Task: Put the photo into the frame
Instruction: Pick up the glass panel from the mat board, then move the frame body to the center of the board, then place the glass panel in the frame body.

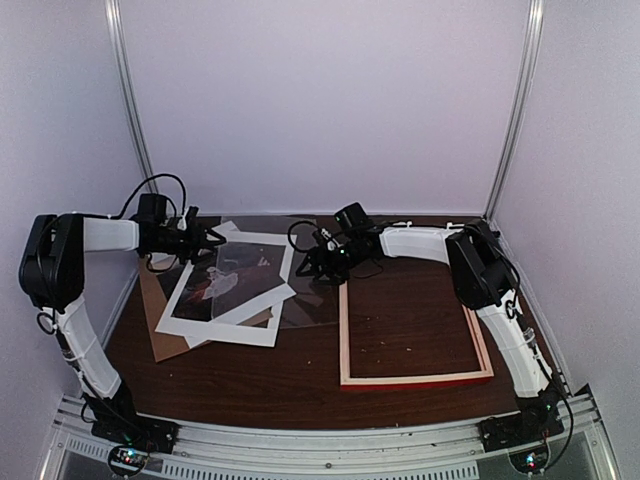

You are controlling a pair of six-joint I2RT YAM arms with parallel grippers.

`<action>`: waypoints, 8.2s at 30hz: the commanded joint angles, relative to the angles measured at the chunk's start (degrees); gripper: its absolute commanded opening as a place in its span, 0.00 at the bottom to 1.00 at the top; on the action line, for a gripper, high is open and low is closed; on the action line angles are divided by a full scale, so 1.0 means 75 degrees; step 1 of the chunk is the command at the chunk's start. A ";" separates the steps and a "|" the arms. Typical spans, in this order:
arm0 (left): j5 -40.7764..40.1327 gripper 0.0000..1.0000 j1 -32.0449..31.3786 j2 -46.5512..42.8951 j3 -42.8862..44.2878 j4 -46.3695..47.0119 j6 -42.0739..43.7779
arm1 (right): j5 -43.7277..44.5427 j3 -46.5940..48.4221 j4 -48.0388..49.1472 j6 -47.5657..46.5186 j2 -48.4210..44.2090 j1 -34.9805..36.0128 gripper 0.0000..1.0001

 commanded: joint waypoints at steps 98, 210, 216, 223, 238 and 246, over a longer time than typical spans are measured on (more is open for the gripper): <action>-0.0722 0.00 -0.1023 -0.1265 0.1488 -0.1834 0.0813 | 0.0979 -0.3246 -0.0757 -0.1223 -0.3898 -0.1556 0.78; -0.2374 0.00 -0.5757 0.1161 0.0615 0.3520 -0.3473 | 0.4145 -0.7276 -0.1606 -0.1903 -0.7334 -0.4751 0.62; -0.2912 0.00 -0.5746 0.1037 0.0602 0.2513 -0.2901 | 0.3908 -0.7437 -0.1487 -0.1902 -0.7143 -0.4750 0.62; -0.3277 0.00 -0.5722 0.0901 0.0637 0.1697 -0.2676 | 0.3515 -0.7721 -0.1062 -0.1972 -0.6827 -0.4534 0.65; -0.3674 0.00 -0.5697 0.0645 0.0274 0.1116 -0.2590 | 0.3476 -0.7468 -0.0945 -0.2055 -0.6067 -0.4040 0.74; -0.3783 0.00 -0.5699 0.0609 0.0180 0.1235 -0.2663 | 0.3447 -0.7323 -0.0940 -0.2089 -0.5919 -0.3912 0.74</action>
